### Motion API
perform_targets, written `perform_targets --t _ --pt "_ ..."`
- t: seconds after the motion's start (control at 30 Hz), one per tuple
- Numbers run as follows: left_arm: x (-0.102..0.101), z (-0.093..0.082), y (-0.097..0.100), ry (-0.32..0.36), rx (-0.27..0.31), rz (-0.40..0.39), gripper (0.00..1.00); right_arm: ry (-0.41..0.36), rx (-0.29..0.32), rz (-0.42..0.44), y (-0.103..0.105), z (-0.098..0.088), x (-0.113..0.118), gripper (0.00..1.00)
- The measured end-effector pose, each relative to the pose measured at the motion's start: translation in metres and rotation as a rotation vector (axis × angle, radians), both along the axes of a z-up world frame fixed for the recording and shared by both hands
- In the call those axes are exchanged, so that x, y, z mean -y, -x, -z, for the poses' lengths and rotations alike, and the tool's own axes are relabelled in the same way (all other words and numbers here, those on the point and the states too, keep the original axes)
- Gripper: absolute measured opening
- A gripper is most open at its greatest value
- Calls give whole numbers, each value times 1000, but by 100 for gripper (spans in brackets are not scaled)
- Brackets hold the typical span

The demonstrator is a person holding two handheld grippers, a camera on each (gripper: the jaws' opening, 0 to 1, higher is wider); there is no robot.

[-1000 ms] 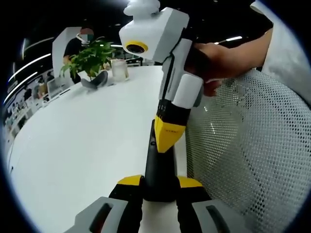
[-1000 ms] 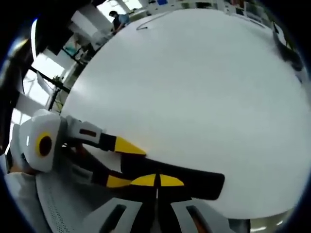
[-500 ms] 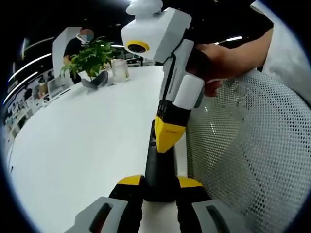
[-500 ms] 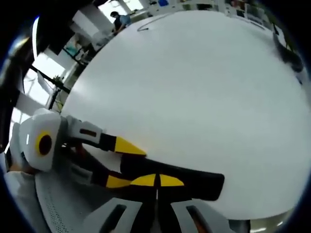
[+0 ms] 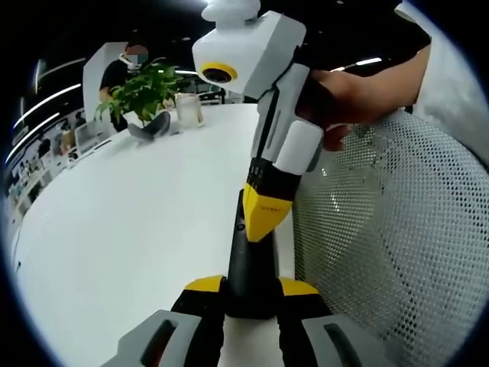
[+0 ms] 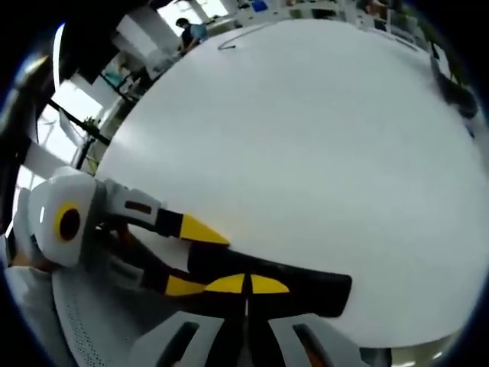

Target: Press the specified remote control buttons in sequence, fully releasing each button before pressing the next.

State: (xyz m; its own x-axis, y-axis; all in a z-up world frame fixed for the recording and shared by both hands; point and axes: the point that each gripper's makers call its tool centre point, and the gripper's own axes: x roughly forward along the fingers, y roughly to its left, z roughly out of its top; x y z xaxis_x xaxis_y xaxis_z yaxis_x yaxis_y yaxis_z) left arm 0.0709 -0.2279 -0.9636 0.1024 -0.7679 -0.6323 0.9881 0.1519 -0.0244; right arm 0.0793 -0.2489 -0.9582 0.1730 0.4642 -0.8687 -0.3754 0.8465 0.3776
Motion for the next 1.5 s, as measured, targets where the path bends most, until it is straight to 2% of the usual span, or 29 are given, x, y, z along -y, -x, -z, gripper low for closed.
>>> perform_targets --t 0.3,0.5,0.67,1.07,1.17,1.37,1.43,1.5 --pt "0 1 0 -2 4 4 25 1 2 -9 1 0 0 0" --pt "0 1 1 -1 4 4 25 -37 -42 26 0 0 0 0" --pt "0 1 1 -1 4 5 25 -30 -44 13 2 -2 -1 0" --pt "1 1 0 -1 4 5 25 -83 -25 9 0 -8 -8 0" --pt "1 0 0 -1 4 5 25 -65 -34 -10 2 -3 -9 0" --pt "1 0 0 -1 4 6 25 -68 -15 -19 1 -4 -9 0" --pt "2 1 0 -1 5 6 25 -35 -22 -25 2 1 -6 0" --pt "2 0 0 -1 4 6 25 -52 -17 -23 2 -1 -8 0"
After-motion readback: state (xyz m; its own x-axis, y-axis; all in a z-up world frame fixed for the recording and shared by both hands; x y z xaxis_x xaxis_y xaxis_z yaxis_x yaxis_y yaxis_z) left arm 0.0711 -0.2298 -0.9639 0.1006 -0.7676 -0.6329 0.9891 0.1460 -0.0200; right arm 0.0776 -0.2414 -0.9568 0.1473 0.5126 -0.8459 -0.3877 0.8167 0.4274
